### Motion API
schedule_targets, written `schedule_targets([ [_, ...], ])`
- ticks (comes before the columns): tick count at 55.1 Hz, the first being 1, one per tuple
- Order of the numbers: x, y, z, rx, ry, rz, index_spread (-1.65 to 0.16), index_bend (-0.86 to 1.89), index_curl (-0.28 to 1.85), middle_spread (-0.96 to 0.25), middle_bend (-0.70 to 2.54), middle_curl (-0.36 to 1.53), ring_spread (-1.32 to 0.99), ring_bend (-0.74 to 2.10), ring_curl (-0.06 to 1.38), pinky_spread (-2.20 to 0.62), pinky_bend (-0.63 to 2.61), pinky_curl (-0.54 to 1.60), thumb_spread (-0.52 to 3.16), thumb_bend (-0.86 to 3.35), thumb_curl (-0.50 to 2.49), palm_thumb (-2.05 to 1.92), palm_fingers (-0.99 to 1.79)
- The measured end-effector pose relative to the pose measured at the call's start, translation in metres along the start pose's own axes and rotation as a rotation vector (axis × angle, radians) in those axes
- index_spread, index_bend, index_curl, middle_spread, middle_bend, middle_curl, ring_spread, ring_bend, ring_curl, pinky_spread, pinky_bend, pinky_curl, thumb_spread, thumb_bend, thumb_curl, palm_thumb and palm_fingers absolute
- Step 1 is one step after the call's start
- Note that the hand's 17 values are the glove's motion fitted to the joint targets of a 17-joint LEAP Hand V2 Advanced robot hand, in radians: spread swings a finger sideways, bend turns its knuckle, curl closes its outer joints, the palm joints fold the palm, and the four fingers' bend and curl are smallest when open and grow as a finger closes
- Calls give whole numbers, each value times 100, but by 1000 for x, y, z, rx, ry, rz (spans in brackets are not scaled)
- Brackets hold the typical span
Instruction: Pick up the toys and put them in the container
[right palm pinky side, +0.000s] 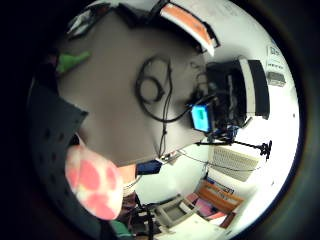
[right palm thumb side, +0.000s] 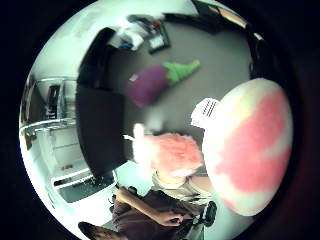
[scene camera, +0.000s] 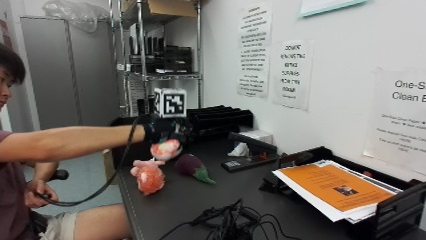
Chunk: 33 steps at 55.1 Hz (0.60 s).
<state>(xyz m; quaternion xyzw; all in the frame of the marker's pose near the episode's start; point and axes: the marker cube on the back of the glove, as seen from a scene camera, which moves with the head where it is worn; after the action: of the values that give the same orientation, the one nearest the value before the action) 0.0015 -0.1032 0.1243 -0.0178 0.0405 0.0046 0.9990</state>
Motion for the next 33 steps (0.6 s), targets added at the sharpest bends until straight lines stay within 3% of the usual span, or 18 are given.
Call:
schedule_targets([
  [5, -21, 2, -64, 65, -1, -92, -41, 78, 32, -33, 100, 72, -41, 135, 59, -33, 110, 44, 65, 25, 77, 73, 88],
  [16, -113, -8, -157, 181, -40, -139, -44, 95, 44, -36, 110, 85, -44, 143, 66, -34, 118, 49, 48, 23, 87, 72, 78],
  [33, -346, 1, -168, 132, -65, -498, -44, 108, 65, -38, 120, 100, -44, 153, 74, -34, 131, 56, 33, 22, 100, 70, 63],
])
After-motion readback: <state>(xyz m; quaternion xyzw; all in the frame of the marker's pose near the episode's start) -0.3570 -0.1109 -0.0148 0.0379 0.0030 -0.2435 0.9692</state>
